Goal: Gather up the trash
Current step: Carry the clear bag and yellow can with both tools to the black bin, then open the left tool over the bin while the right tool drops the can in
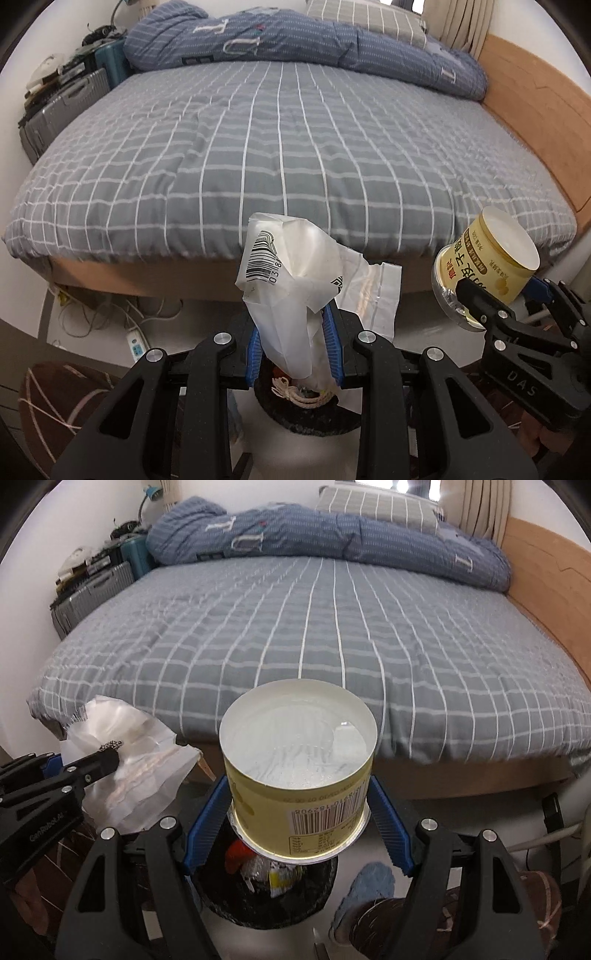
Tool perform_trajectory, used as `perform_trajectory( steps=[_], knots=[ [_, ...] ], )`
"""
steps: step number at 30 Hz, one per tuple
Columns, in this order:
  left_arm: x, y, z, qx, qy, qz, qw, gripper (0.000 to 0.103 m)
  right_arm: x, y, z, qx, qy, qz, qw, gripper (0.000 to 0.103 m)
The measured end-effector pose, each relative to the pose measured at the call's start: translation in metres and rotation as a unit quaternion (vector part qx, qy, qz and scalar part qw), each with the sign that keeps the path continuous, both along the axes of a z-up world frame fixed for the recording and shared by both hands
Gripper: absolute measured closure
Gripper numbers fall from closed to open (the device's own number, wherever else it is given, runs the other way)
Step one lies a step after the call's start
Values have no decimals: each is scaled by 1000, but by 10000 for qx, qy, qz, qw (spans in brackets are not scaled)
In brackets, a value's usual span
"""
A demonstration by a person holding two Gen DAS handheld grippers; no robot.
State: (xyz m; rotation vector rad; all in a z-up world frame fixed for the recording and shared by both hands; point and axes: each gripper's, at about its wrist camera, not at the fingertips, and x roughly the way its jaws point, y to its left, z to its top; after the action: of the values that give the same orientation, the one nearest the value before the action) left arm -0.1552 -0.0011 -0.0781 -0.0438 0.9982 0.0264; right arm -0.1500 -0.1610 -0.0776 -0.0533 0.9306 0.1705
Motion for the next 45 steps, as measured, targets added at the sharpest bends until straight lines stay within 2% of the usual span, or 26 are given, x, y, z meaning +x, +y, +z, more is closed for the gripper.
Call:
perform_trajectory(
  steps=[9, 18, 24, 31, 34, 36, 37, 40, 43, 45],
  knots=[
    [3, 2, -52, -28, 415, -46, 9991, 75, 4, 3, -50, -102, 443, 43, 9990, 31],
    [17, -6, -100, -88, 892, -239, 9957, 75, 16, 8, -84, -349, 739, 113, 9966, 31],
    [37, -24, -120, -117, 1078, -438, 9931, 75, 25, -15, -97, -426, 839, -98, 9955, 31],
    [46, -51, -138, -70, 1233, -734, 9896, 75, 27, -48, -103, -283, 931, -460, 9942, 31],
    [45, -57, -144, 4, 1220, -803, 9893, 66, 27, -53, -107, -259, 977, -496, 9936, 31],
    [44, -58, -145, 37, 1175, -800, 9898, 38, 28, -54, -108, -216, 975, -507, 9937, 31],
    [43, -58, -145, 72, 1141, -796, 9902, 33, 28, -55, -108, -200, 986, -515, 9936, 31],
    [41, -57, -147, 109, 1098, -872, 9901, 28, 31, -54, -110, -136, 1011, -490, 9936, 31],
    [38, -49, -150, 153, 1071, -805, 9909, 17, 34, -49, -114, -163, 1035, -416, 9936, 31],
    [36, -43, -150, 173, 1066, -756, 9913, 6, 33, -41, -115, -173, 1043, -371, 9937, 31]
  ],
)
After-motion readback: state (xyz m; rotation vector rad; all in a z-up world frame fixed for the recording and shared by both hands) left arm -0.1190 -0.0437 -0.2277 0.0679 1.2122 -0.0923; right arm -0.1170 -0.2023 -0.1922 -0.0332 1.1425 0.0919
